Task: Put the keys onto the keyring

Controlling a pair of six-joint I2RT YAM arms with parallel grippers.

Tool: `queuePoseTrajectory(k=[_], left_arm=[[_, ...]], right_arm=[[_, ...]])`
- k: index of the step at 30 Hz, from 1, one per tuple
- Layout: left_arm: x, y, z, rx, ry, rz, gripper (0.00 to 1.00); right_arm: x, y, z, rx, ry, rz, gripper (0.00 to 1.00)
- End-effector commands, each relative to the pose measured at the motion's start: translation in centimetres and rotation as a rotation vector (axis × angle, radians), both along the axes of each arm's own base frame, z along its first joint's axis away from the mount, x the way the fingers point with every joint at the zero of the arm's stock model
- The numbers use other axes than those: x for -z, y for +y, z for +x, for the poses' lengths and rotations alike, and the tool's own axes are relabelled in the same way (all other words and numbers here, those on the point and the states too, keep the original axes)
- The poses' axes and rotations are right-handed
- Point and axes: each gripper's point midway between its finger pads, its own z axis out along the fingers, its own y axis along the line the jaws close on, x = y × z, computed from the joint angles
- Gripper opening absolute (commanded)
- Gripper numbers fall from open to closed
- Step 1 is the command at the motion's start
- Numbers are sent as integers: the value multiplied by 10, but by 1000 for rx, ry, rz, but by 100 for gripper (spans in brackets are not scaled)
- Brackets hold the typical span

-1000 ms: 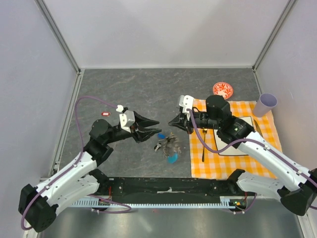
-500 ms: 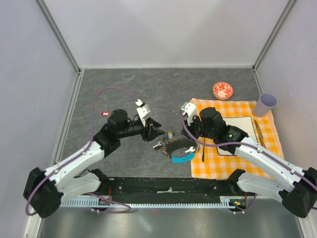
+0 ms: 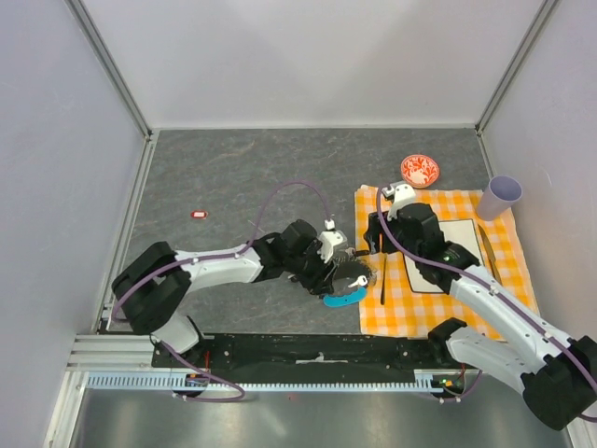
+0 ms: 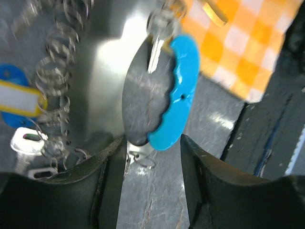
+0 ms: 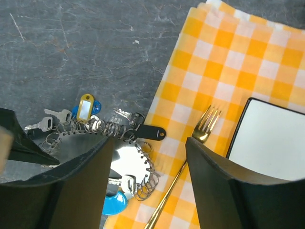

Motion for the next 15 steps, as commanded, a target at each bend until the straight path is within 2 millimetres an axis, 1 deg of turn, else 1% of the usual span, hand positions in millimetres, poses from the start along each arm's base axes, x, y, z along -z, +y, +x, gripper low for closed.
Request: queuePoseTrajectory(k=[1,5,9,10,11,12,15], left_arm=[[29,17,-9,-65,102,175,56],[52,35,-15,-104,142,276,56],[73,63,-16,-203,174,398,56],[74,66,-18,-221,192,399,56],[75,71,-16,-246,212,395,56],[77,76,-19,-274,236,392,56],[74,88,-16,-346,268,370,56]], right_arm=[[-3,1,8,49,-19,54,72],[6,7,8,23,18,59,75],[16,16,4,-17,63,68,75],[19,17,3,-21,73,68,75],[24,21,1,-42,97,73,75],[25,26,-3,-70,112,88,76],[34,34,-5,-103,155,98,76]])
